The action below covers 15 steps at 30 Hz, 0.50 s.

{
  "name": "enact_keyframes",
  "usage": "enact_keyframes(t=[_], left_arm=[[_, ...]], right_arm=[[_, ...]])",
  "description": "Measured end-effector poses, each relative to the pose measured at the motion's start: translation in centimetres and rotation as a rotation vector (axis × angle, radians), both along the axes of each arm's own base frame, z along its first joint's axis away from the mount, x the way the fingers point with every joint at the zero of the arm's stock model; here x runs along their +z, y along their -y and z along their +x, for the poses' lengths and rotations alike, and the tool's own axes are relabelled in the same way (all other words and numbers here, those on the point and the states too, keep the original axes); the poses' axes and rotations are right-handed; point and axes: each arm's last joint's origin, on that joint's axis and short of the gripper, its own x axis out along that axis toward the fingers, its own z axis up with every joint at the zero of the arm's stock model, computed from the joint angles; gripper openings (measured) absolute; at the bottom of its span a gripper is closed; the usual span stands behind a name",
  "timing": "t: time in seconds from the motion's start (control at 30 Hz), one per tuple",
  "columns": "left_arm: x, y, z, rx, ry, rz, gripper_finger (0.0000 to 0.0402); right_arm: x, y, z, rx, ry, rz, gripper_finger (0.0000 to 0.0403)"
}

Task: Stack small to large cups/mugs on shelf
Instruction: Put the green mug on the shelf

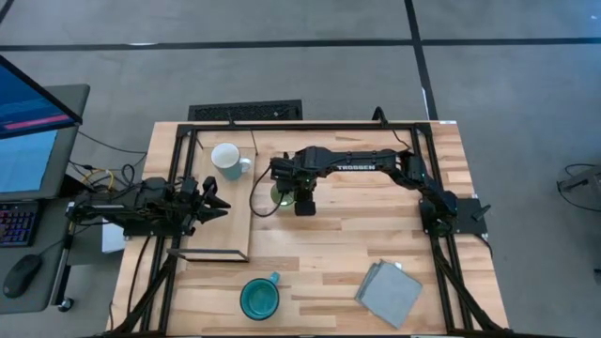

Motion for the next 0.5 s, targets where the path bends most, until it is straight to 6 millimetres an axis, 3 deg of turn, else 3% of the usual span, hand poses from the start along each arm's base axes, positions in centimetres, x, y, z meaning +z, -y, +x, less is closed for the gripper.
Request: enact_keyframes(t=[0.5], left_arm=[[0.0, 0.0, 0.0, 0.000, 0.000, 0.000, 0.0099]], right_arm=[[0.0, -1.9, 0.2, 0.013, 0.003, 0.006, 0.0128]])
